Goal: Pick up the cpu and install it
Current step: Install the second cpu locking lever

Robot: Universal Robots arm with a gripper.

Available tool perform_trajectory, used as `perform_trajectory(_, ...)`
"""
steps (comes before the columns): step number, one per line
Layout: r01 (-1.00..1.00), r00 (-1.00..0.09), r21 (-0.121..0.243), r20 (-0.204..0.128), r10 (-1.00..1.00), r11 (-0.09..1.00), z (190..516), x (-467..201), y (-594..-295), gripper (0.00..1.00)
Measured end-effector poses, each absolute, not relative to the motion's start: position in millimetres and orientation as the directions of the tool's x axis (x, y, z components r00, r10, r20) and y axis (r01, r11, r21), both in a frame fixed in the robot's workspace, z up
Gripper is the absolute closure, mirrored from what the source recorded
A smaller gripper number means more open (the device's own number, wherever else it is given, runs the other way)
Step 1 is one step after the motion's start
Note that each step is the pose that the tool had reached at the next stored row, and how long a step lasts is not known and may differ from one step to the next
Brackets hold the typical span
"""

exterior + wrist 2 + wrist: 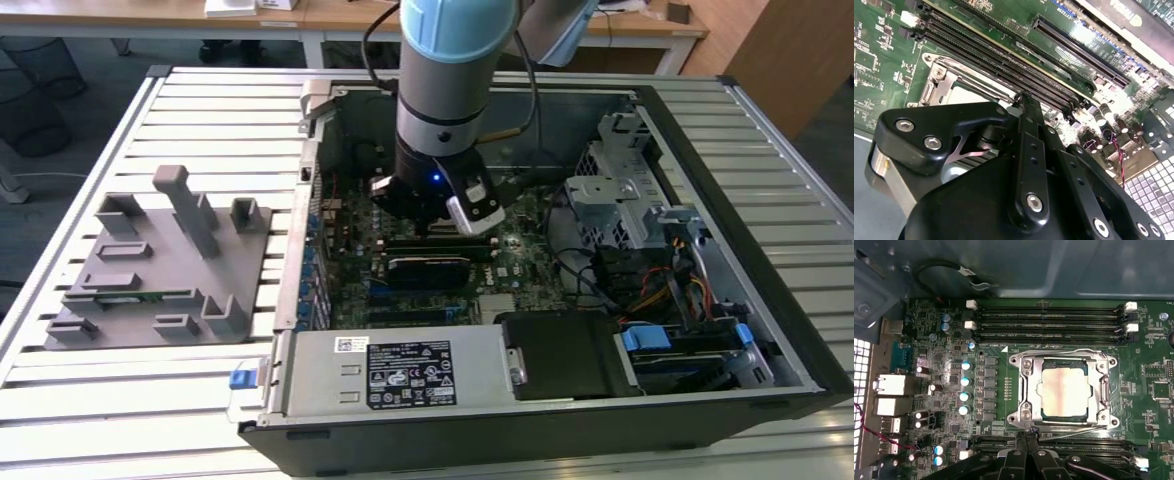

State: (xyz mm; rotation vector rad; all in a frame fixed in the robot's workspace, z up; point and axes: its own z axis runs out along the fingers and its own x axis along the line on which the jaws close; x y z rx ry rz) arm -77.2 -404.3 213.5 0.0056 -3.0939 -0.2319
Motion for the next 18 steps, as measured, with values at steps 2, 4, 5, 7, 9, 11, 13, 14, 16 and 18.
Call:
perform_trajectory(2,-0.001,-0.999,0.158,0.038,-0.007,0.987,212.9,-77.3,-406.1,0.89)
perform_trajectory(4,-0.001,-0.999,0.162,0.038,-0.007,0.987,212.5,-77.3,-408.2,0.89)
perform_trajectory(5,-0.001,-0.999,0.163,0.038,-0.007,0.987,212.2,-77.3,-408.9,0.89)
perform_trajectory(7,-0.001,-0.999,0.169,0.038,-0.007,0.986,211.8,-77.3,-409.9,0.89)
perform_trajectory(9,-0.001,-0.999,0.175,0.038,-0.008,0.985,211.2,-77.3,-410.6,0.89)
perform_trajectory(11,-0.001,-0.999,0.179,0.038,-0.008,0.984,210.5,-77.3,-411.7,0.89)
perform_trajectory(13,-0.001,-0.999,0.182,0.038,-0.008,0.983,209.7,-77.3,-412.9,0.89)
perform_trajectory(14,-0.001,-0.999,0.184,0.038,-0.008,0.983,209.1,-77.4,-413.6,0.89)
perform_trajectory(16,-0.001,-0.999,0.187,0.038,-0.008,0.982,208.0,-77.6,-414.4,0.89)
perform_trajectory(18,-0.001,-0.999,0.191,0.038,-0.008,0.982,206.7,-78.1,-415.0,0.89)
